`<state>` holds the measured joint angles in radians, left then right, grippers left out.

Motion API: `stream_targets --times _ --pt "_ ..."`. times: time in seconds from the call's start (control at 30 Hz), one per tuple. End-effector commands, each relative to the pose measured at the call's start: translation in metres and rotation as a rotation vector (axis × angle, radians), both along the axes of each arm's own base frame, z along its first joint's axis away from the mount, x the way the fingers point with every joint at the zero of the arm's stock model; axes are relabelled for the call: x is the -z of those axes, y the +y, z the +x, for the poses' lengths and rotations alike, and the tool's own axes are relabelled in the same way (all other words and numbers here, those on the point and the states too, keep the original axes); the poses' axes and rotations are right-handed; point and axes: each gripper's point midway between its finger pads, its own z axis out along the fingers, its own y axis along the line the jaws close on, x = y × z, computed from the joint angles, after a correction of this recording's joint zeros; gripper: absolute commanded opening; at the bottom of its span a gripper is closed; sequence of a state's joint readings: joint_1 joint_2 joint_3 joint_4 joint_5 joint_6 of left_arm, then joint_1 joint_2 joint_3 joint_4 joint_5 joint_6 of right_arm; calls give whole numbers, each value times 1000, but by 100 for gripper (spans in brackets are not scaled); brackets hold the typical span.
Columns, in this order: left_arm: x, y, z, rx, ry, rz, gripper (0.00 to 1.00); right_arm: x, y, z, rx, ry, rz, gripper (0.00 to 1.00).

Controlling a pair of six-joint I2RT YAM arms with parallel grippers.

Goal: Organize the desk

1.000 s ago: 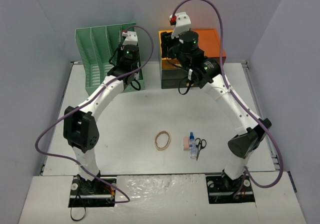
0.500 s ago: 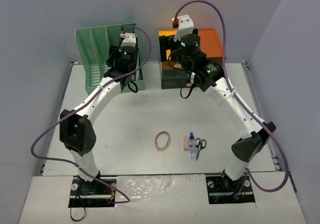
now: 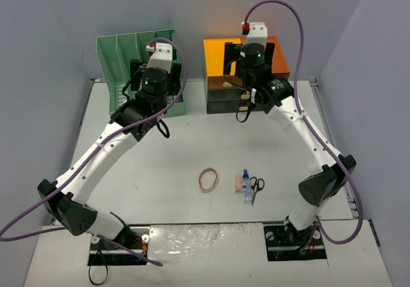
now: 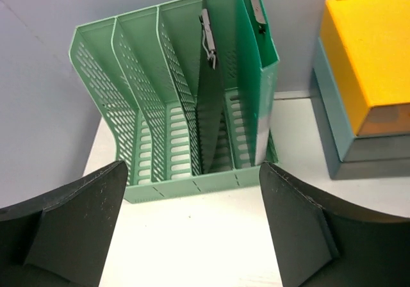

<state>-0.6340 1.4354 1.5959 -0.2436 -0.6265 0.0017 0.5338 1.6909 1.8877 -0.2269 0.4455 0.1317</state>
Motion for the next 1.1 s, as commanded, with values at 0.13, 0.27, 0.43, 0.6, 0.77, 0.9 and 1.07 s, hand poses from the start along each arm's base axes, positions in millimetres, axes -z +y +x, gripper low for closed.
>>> stream_targets --times 0.13,0.27,0.43,0.6,0.77,0.9,1.07 --pt "1 -36 -47 149 62 -118 82 63 -93 51 145 118 74 87" --pt "0 -52 -50 191 86 -136 82 79 -106 66 141 121 62 86" --pt "-5 -66 -57 243 109 -156 82 93 -127 85 165 125 105 84" --pt "-4 -68 -64 259 123 -156 82 108 -165 87 205 129 271 78" --pt "5 -70 -68 268 146 -150 82 130 -181 77 165 107 530 77" --pt "10 -71 -71 274 161 -138 82 139 -163 66 95 59 710 76" --pt "14 -67 -75 273 170 -119 82 134 -137 60 -48 -22 895 76"
